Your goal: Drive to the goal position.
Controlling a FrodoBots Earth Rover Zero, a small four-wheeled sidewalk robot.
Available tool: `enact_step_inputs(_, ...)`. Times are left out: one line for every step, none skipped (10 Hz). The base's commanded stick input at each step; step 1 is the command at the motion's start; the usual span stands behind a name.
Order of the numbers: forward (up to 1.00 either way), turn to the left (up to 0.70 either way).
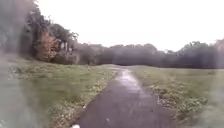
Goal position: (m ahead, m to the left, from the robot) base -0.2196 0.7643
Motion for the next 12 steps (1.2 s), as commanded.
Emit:
enact_step_inputs(0.85, 0.00)
enact_step_inputs(0.85, 0.00)
enact_step_inputs(0.85, 0.00)
enact_step_inputs(0.85, 0.00)
enact_step_inputs(0.85, 0.00)
enact_step_inputs(0.85, 0.00)
enact_step_inputs(0.85, 0.00)
enact_step_inputs(0.85, -0.10)
enact_step_inputs(0.85, -0.31)
enact_step_inputs(0.85, -0.34)
enact_step_inputs(0.85, -0.34)
enact_step_inputs(0.85, -0.34)
